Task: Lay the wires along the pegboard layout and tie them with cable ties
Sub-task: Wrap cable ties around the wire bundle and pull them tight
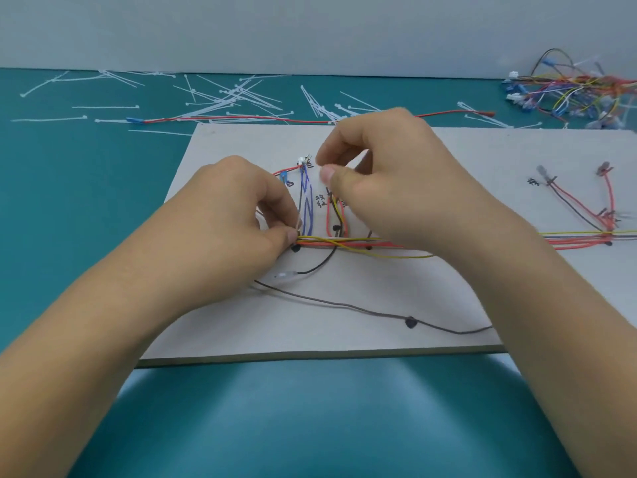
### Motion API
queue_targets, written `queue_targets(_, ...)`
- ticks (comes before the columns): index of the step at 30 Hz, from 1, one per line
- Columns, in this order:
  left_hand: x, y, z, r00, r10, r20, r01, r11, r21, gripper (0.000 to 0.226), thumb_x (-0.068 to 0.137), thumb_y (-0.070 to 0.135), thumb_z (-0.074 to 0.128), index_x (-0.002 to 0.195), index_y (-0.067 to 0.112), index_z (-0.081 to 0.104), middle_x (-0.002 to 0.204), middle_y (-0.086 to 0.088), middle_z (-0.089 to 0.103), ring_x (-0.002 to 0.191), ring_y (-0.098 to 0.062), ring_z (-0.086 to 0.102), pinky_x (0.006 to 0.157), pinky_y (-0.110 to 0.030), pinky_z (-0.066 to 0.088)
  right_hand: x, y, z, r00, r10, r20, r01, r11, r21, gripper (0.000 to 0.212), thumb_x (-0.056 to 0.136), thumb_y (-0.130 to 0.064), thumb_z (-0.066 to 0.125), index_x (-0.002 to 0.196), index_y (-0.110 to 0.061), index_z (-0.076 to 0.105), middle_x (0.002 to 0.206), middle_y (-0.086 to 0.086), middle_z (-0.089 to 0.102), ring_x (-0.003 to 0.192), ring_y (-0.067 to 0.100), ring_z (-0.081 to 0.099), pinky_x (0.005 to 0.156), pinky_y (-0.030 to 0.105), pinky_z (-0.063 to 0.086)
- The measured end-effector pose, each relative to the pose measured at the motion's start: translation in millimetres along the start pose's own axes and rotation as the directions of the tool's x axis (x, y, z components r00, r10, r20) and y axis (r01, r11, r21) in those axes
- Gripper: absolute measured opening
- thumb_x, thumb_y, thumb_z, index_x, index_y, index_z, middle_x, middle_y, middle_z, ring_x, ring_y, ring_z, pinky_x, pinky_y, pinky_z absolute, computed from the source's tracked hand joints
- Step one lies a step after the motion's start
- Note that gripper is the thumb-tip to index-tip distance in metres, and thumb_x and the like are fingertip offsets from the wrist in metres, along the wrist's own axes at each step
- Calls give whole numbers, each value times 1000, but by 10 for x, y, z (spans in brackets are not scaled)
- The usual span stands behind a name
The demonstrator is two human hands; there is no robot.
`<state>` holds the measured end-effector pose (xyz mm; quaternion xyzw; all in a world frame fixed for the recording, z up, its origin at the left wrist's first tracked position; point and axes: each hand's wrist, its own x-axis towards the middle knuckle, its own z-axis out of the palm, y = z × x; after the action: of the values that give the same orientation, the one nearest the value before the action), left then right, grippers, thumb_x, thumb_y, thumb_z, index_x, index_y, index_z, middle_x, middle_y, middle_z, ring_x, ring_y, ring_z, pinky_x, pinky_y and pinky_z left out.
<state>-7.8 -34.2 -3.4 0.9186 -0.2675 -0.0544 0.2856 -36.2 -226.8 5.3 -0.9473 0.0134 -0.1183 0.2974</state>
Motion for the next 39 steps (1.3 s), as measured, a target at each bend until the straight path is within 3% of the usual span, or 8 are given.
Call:
queue_targets(4, -2, -4, 18, 999, 21, -31, -22, 999, -44, 13, 89, 17, 71, 85, 29, 73, 49, 35, 54, 42, 3, 49, 43, -10, 33, 82, 135, -268, 985, 169, 34, -165, 982, -94, 21, 93, -20, 60, 108, -29, 73, 106, -8, 70, 87, 8, 63, 65, 17, 43)
queue_targets(8, -1, 9, 62, 992, 19, -127, -29, 996, -79, 11, 89, 21, 70, 83, 30, 73, 49, 34, 54, 39, -4, 46, 46, -21, 33, 223, 183, -444, 951, 279, 132, -231, 927, -294, 21, 91, -20, 59, 106, -27, 73, 102, -3, 72, 87, 21, 66, 68, 25, 51)
queue_targets(14, 27, -6, 90, 966, 38, -257, -71, 990, -120, 17, 89, 17, 70, 79, 29, 74, 56, 35, 56, 48, 6, 48, 46, -6, 30, 778, 306, -377, 987, 160, -19, -160, 958, -237, 22, 92, -10, 61, 99, -22, 78, 93, -1, 72, 83, 17, 63, 55, 17, 39)
queue_targets(17, 50, -33, 106, 962, 26, -271, -65, 989, -134, 15, 90, 18, 69, 82, 28, 75, 55, 35, 55, 51, 12, 49, 48, -3, 28, 1066, 392, -195, 984, 170, 50, -157, 966, -206, 25, 91, -3, 62, 103, -16, 79, 90, 5, 72, 81, 21, 65, 65, 22, 48)
queue_targets(21, 58, -74, 120, 963, 20, -269, -61, 987, -146, 14, 90, 17, 69, 82, 27, 75, 55, 35, 55, 47, 5, 48, 47, -3, 29, 1354, 460, -84, 979, 165, 118, -140, 971, -194, 21, 90, -1, 66, 97, -16, 79, 71, 8, 67, 52, 19, 60, 45, 16, 47)
queue_targets(27, 78, -104, 139, 966, 18, -258, -61, 985, -161, 14, 89, 19, 70, 82, 29, 75, 67, 26, 62, 48, -2, 48, 49, -5, 33, 1576, 501, 13, 966, 146, 212, -71, 944, -323, 20, 81, -4, 71, 90, -19, 82, 86, 15, 77, 69, 31, 69, 77, 41, 62)
queue_targets(33, 90, -119, 139, 966, 21, -257, -63, 986, -157, 14, 89, 18, 70, 83, 29, 75, 75, 16, 66, 50, -4, 48, 50, -6, 32, 1667, 552, 27, 961, 152, 229, -65, 936, -345, 15, 78, -9, 73, 85, -20, 81, 78, 12, 75, 59, 25, 62, 67, 36, 59)
queue_targets(39, 104, -129, 142, 970, 4, -242, -44, 986, -161, 15, 89, 19, 70, 81, 31, 73, 71, 27, 62, 50, -3, 48, 49, -6, 33, 1712, 592, 93, 977, 109, 182, -37, 933, -358, 9, 82, -11, 76, 87, -17, 79, 73, 2, 69, 72, 23, 63, 71, 32, 56)
